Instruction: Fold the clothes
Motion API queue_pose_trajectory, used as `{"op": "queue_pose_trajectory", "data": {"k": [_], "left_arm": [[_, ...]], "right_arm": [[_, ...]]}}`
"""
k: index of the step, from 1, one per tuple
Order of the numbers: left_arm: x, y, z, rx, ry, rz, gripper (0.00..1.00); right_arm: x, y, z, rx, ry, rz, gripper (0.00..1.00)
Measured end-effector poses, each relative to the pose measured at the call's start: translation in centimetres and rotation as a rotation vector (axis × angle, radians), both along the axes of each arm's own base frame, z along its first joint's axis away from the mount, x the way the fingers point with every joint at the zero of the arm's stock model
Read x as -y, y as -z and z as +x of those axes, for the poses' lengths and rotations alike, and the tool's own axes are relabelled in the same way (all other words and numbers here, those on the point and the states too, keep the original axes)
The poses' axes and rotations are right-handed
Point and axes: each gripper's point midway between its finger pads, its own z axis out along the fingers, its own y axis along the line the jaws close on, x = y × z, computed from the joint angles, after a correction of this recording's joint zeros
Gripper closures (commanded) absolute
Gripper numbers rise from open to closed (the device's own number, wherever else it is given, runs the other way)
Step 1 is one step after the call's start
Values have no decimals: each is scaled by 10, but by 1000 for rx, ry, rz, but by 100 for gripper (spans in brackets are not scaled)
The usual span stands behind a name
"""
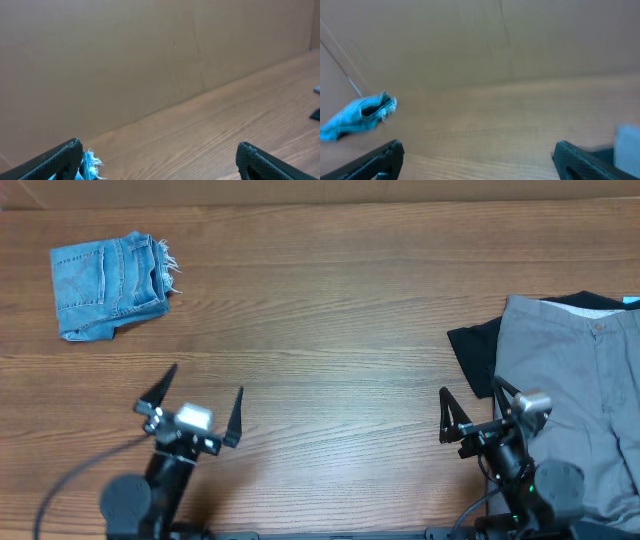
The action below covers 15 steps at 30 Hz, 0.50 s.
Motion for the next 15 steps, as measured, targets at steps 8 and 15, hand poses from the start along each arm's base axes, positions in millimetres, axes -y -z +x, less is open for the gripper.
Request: {"op": "queue_pose_trajectory", "data": {"k": [8,15], "left_arm": [[1,-26,54,-425,-7,-65,0],[9,-36,95,-726,26,-98,0]], "right_arm": [[-2,2,9,-510,-2,-57,0],[-29,-37,57,-687,-117,-29,0]]}}
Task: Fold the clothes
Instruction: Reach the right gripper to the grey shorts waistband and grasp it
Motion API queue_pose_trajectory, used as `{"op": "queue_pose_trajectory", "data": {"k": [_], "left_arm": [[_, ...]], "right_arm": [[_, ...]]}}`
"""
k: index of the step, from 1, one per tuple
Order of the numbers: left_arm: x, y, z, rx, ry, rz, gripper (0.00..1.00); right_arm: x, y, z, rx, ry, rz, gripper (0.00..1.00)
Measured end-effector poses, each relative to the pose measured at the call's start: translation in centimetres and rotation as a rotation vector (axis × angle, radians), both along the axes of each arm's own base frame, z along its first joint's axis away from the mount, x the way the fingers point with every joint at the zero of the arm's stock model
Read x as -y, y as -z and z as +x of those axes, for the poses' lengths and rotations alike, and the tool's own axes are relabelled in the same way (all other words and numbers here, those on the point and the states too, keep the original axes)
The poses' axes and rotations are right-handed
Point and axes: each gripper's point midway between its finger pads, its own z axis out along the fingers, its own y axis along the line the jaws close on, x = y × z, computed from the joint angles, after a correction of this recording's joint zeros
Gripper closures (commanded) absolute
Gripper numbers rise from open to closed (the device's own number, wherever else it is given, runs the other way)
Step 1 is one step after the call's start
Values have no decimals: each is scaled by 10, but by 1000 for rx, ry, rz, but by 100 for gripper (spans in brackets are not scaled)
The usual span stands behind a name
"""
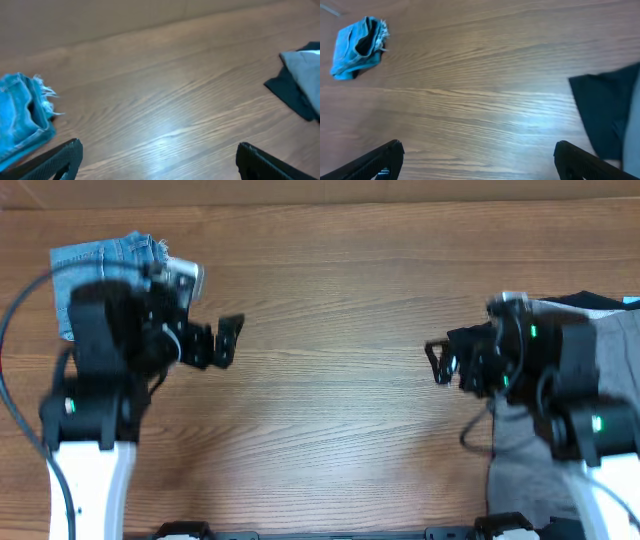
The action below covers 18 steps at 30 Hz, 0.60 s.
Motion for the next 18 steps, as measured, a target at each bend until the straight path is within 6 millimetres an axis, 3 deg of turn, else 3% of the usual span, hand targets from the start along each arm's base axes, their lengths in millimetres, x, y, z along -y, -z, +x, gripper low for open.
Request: {"op": "queue_pose_trajectory", "data": {"k": [4,7,10,12,18], "left_arm": [[3,1,7,-90,8,-15,0],[6,2,7,-109,22,-27,0],[8,3,4,-122,33,-40,0],[9,4,2,-136,33,-48,0],[10,8,-4,-173,27,-67,0]], "right_arm": [[4,2,36,-61,43,10,0],[34,20,69,-129,201,10,0],[76,53,100,-201,358,33,1],[102,78,117,-240,433,50,10],[149,142,149,-311,553,51,17]]}}
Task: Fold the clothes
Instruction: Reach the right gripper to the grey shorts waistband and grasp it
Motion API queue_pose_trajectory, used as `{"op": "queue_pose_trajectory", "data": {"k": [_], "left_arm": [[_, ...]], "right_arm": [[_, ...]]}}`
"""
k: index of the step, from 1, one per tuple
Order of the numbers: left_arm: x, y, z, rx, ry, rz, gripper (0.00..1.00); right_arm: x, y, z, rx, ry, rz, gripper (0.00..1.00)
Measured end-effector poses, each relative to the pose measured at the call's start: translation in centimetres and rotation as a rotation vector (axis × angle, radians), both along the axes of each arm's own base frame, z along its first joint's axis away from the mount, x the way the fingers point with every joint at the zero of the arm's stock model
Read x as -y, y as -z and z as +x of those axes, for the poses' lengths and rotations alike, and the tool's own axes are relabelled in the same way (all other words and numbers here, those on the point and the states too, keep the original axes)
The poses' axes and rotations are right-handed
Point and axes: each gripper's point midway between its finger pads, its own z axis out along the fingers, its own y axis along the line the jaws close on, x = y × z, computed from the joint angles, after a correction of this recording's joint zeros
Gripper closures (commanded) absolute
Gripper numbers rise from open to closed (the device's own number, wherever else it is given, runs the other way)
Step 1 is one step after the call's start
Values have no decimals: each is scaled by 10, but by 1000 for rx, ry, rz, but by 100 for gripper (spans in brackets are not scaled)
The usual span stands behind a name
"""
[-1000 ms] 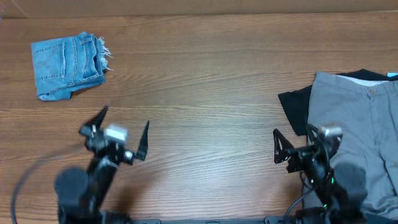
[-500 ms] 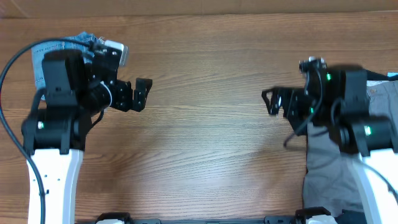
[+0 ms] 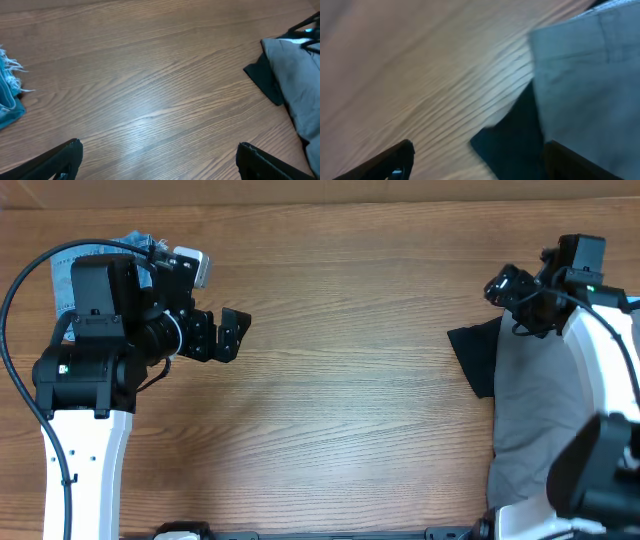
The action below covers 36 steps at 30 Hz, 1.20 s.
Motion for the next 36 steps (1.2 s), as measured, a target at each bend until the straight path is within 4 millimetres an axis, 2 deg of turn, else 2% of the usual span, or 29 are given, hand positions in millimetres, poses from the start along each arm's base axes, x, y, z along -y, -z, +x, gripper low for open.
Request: {"op": "queue_pose_trajectory", "data": {"k": [4,8,12,16,22,23,28,30,31,36], "left_arm": [[0,1,-2,-10,-1,-2,0],[1,2,-3,-17,0,-4,0],[1,4,-5,-28,0,-4,0],[1,5,-6,-35,0,-5,0],[1,8,-9,-54,0,-5,0],[1,8,-10,-58,0,-4,0],[1,10,-12,-67,0,-5,0],[1,10,-12,-68,0,-5,0],[1,10,-12,-68,0,-5,0],[1,10,-13,-73,0,-5,0]], "right_arm": [[17,45,9,-66,44,-34,17],[31,78,7,-140,79,-94,20],[43,95,7,-171,111,-147,36],[47,105,5,-196,121,-163,50],[50,108,3,-207,129,-184,52],[51,108,2,-210,131,-189,56],[56,109,-3,-233,133,-222,86],[57,110,-4,-240,132,-226,94],[57,110,-5,-244,131,-230,96],[58,104,-8,-268,129,-229,96]]}}
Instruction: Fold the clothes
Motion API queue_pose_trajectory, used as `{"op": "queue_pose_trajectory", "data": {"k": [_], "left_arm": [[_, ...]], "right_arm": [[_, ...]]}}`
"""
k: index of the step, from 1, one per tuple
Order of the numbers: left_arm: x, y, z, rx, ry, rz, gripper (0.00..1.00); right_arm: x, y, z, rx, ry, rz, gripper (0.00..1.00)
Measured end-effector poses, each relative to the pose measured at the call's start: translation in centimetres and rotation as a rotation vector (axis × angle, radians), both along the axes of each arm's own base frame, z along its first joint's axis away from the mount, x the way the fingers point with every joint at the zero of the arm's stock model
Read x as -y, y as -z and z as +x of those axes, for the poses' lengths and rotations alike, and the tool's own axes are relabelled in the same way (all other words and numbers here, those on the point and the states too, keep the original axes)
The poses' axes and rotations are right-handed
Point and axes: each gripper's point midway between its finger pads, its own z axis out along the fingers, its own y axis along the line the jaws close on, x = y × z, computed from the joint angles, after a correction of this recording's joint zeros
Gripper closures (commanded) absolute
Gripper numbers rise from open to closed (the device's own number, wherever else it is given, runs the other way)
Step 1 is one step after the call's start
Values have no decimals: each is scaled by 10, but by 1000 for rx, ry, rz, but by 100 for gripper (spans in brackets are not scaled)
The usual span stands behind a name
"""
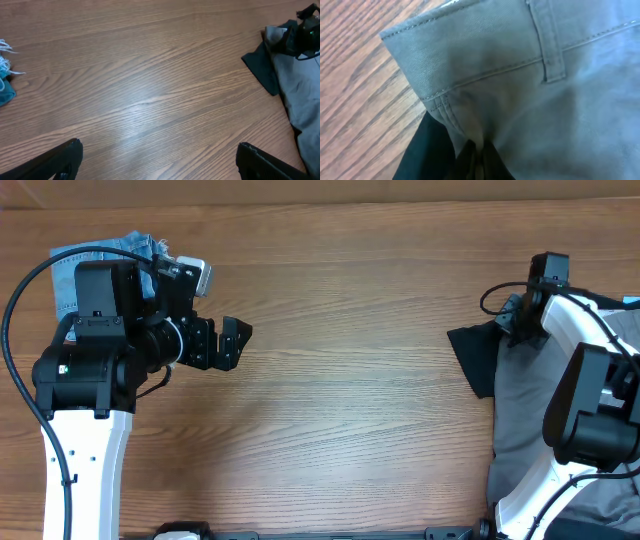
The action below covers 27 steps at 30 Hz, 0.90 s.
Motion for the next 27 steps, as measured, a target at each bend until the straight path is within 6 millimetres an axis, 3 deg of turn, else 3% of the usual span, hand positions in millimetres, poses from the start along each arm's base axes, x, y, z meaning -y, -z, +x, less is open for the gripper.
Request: {"op": "queue_pose_trajectory", "data": {"k": [5,9,13,16,19,22,23,25,27], "left_arm": [[0,2,-2,-11,0,0,0],[0,2,-2,-11,0,0,0],[0,2,-2,-12,0,0,0],[0,2,-2,-13,-1,0,0],[0,1,-2,-18,-12,-9,0],[-3,-8,0,-5,-39,-24,0],[-6,-15,1,9,-54,-28,0],[-14,-32,5,52,-86,-33,0],[-26,-56,9,113,-128,-36,0]], "right_arm": [[12,-25,4,-3,24,1,96],[26,-65,9,39,43,-14,96],[31,-129,18,142,-10,-55,96],[13,-183,25,244,-108,-61,96],[-31,-233,28,346,-238,-54,95],[-112,-271,23,429,-433,-22,90],[-147,-279,18,445,-515,-2,85],[-212,-285,5,454,-667,45,59],[-272,-283,-13,447,-813,91,42]]}}
